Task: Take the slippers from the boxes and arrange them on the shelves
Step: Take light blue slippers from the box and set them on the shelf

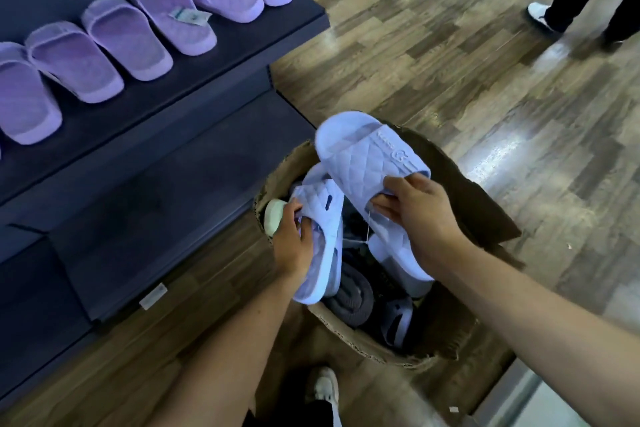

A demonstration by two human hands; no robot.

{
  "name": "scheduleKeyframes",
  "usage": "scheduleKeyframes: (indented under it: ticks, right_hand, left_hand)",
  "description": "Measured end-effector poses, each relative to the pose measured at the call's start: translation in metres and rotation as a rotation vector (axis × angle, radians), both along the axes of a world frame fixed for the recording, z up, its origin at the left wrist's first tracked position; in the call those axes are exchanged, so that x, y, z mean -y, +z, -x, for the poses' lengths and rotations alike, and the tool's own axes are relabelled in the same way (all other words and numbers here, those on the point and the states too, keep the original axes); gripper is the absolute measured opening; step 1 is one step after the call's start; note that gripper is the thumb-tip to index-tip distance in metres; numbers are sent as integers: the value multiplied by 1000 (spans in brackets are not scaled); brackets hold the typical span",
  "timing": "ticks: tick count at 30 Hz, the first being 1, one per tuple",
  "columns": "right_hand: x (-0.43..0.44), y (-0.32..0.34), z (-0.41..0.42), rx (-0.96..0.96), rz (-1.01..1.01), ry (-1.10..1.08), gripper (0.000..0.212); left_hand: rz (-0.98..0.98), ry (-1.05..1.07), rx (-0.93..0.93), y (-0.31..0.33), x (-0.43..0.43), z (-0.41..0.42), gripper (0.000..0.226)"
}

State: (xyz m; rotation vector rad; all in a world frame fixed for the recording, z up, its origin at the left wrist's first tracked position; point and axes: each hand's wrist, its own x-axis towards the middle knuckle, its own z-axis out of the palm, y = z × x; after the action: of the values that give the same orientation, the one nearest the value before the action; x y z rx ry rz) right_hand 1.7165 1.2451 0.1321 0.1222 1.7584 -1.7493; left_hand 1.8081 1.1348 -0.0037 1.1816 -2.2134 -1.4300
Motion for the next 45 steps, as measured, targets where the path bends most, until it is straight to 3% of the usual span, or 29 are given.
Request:
scheduleKeyframes:
  ticks: [4,8,14,25,29,34,38,41,45]
  right_hand:
    - [25,-14,-18,-45,-66,192,9]
    - [73,-16,-45,-73,-112,334,26]
    - [169,-5,-114,-51,22,481,22]
    - [340,30,-332,11,144,813,21]
    - [386,40,-417,122,105,880,20]
    - [437,48,-516,76,99,936,22]
    - [471,59,-571,88,82,1003,9]
    - [502,51,-597,67,75,1013,17]
    - [545,35,-626,107,63,962,8]
  left_hand:
    - [53,75,-3,10,35,-23,26]
    - [109,146,-14,25,83,-56,37]
    - [329,309,-38,60,159,-137,42]
    - [433,732,4,121,282,-388,38]
    - [461,856,48,138,310,-484,37]
    - [457,1005,92,152,340,-579,36]
    - [455,1039,155,156,373,-622,34]
    - [443,1027,175,152,405,-643,34]
    - [431,984,234,143,448,-663,36]
